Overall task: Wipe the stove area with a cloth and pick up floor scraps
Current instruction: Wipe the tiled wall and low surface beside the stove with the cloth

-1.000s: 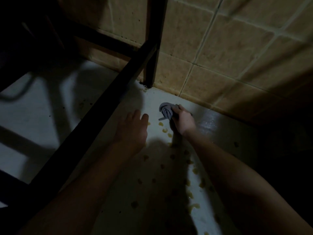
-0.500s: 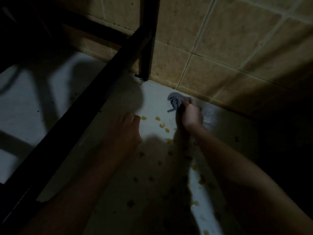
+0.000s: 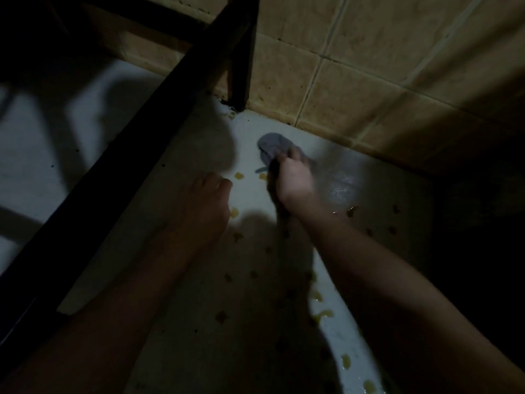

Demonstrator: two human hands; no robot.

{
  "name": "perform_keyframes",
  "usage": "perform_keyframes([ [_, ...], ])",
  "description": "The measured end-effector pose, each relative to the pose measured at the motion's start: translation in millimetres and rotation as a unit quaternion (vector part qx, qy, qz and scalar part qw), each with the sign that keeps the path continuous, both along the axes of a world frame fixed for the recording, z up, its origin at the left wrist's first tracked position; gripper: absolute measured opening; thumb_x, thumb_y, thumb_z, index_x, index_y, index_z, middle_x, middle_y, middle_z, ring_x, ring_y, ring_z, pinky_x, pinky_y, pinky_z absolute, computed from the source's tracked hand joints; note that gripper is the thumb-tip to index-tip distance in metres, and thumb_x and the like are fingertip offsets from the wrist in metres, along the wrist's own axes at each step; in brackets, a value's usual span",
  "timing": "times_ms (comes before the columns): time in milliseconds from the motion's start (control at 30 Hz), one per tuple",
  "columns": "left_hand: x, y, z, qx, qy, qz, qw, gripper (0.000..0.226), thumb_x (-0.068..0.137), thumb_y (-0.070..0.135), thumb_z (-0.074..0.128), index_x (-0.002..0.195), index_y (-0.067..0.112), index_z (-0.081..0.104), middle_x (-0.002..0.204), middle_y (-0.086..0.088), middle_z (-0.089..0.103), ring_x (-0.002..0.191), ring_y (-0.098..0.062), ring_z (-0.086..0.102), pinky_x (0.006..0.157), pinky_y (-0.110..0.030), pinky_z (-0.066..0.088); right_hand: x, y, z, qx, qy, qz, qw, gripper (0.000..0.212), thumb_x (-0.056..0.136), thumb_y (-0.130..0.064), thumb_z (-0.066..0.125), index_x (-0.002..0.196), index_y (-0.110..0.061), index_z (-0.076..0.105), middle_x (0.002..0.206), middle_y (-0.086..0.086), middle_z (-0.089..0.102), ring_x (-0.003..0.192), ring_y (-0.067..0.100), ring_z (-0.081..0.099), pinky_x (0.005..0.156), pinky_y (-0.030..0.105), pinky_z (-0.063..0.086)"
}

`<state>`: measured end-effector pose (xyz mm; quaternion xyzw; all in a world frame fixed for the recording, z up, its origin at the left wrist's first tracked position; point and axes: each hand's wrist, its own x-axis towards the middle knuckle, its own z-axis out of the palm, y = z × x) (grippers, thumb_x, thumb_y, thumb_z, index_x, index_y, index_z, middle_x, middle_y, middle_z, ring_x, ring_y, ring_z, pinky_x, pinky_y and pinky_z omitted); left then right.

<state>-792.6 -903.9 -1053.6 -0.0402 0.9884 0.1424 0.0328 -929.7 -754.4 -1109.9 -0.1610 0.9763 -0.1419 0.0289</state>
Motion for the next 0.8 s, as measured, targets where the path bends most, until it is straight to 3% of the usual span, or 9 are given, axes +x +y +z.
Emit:
perform_keyframes([
  [167, 12, 0, -6, 0.012, -0.029, 0.003, 0.999, 0.038, 0.089, 0.031, 0.045, 0.124, 0.016, 0.050, 0.124, -0.007, 0.052, 0.110, -0.024, 0.051, 0.092, -0.044, 0.044, 24, -25, -4, 0.002, 0.002, 0.091, 0.996, 0.040, 0.092, -0.015, 0.050, 0.131, -0.022, 0.048, 0.139, 0.007, 0.039, 0.127, 0.033, 0.038, 0.093, 0.047, 0.047],
  [300, 14, 0, -5, 0.027, -0.043, 0.008, 0.999, 0.038, 0.091, 0.019, 0.049, 0.128, 0.013, 0.048, 0.129, -0.011, 0.049, 0.116, -0.027, 0.046, 0.097, -0.043, 0.040, 19, 13, -2, -0.012, 0.009, 0.056, 0.998, 0.044, 0.092, -0.011, 0.049, 0.135, -0.022, 0.047, 0.144, 0.007, 0.038, 0.129, 0.032, 0.039, 0.099, 0.042, 0.044],
  [500, 16, 7, 4, 0.014, -0.031, -0.016, 0.999, 0.036, 0.090, 0.016, 0.052, 0.125, 0.008, 0.052, 0.126, -0.015, 0.051, 0.115, -0.034, 0.047, 0.095, -0.046, 0.040, 16, 112, 3, -0.045, -0.001, -0.099, 0.994, 0.034, 0.098, -0.015, 0.041, 0.128, -0.013, 0.055, 0.134, 0.013, 0.052, 0.123, 0.030, 0.048, 0.109, 0.044, 0.035],
  [600, 14, 13, 5, 0.004, -0.025, -0.031, 0.999, 0.036, 0.087, 0.017, 0.054, 0.122, 0.011, 0.053, 0.122, -0.014, 0.052, 0.112, -0.034, 0.049, 0.094, -0.047, 0.043, 22, 163, 5, -0.028, -0.026, -0.217, 0.975, 0.035, 0.098, -0.017, 0.038, 0.131, -0.013, 0.053, 0.136, 0.013, 0.051, 0.123, 0.032, 0.048, 0.108, 0.044, 0.036],
  [800, 16, 32, -3, 0.010, -0.001, -0.077, 0.997, 0.031, 0.084, 0.014, 0.055, 0.114, 0.011, 0.054, 0.109, -0.014, 0.054, 0.095, -0.033, 0.055, 0.084, -0.047, 0.049, 52, 205, 7, -0.004, -0.026, -0.343, 0.939, 0.036, 0.100, -0.012, 0.035, 0.133, -0.007, 0.049, 0.139, 0.022, 0.044, 0.122, 0.041, 0.046, 0.105, 0.047, 0.036],
])
